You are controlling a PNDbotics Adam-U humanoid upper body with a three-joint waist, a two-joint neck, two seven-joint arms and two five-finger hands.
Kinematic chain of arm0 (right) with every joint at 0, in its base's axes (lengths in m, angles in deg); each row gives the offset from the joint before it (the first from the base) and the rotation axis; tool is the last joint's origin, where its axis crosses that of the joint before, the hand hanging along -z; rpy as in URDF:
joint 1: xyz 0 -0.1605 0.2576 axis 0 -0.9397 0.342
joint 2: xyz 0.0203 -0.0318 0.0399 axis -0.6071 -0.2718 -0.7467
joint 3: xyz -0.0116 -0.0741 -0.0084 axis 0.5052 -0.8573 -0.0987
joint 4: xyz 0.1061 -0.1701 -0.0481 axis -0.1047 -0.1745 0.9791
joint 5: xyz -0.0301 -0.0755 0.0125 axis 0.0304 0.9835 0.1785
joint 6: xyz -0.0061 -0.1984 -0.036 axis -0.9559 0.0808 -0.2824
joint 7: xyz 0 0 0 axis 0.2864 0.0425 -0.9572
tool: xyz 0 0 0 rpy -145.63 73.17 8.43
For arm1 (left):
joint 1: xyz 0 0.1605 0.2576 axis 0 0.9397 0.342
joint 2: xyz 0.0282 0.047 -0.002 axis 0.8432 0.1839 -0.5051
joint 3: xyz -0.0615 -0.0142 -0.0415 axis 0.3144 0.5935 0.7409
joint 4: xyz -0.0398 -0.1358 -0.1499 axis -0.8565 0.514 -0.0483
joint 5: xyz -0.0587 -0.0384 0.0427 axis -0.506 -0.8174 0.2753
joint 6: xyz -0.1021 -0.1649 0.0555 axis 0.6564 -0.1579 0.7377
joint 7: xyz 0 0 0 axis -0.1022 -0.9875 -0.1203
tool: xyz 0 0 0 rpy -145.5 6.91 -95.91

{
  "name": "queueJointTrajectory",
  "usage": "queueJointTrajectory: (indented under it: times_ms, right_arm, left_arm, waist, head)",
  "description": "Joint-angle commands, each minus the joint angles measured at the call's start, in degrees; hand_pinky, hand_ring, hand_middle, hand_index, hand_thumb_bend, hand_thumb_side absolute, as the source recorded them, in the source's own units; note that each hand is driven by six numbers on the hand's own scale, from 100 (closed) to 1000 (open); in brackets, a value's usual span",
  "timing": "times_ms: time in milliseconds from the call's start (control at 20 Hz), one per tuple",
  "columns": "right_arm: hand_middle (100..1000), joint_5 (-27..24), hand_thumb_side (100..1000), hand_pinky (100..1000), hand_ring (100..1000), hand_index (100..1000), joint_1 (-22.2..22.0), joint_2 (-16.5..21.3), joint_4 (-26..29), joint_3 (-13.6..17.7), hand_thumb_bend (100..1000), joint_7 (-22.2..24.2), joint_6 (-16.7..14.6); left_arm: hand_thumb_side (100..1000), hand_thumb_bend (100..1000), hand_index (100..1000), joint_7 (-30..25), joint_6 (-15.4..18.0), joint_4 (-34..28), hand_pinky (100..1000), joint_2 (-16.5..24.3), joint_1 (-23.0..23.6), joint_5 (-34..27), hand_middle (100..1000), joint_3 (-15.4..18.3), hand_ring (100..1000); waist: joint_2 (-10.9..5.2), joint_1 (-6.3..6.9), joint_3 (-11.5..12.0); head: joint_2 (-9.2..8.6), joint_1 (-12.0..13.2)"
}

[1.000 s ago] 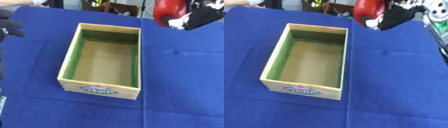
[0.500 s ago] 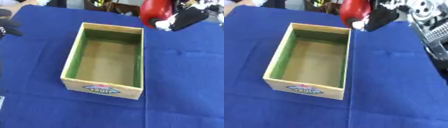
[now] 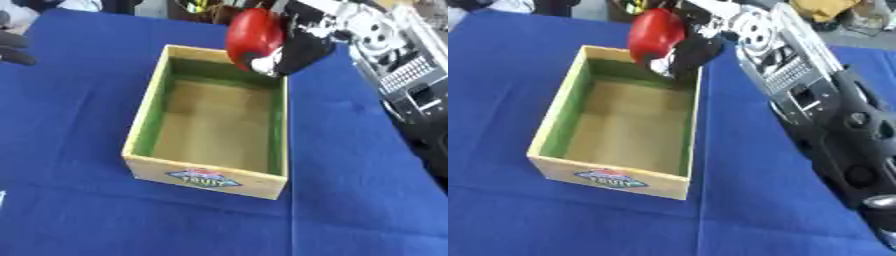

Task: Pick up objects on the table and place them in the box.

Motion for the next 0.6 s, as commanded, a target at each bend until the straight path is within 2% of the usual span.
queueJointTrajectory:
  times_ms: [50,350,600]
  right_arm:
    - [434,2.93,100,204,379,424,0.77,-1.58,-2.04,0.05,100,-1.27,-0.3]
    - [434,7.57,100,206,381,424,0.43,-3.19,-5.69,-0.54,100,-1.38,-1.59]
    - [437,10.88,100,212,387,429,0.02,-4.56,-9.35,-2.26,100,-0.32,-2.99]
  left_arm:
    - [969,103,887,0.36,0.88,-0.99,541,0.81,-0.95,-0.05,661,0.57,611]
    - [969,103,887,0.54,0.96,-0.99,540,0.84,-0.94,0.09,660,0.58,611]
    - [966,102,886,0.47,0.82,-0.99,538,0.75,-1.0,0.04,660,0.49,610]
  waist:
    - [-1.8,0.48,0.12]
    - [-1.77,0.32,-0.06]
    - [-1.63,0.18,0.11]
  head:
    - [0.29,-0.17]
    - [0.4,-0.11]
    - [0.37,-0.21]
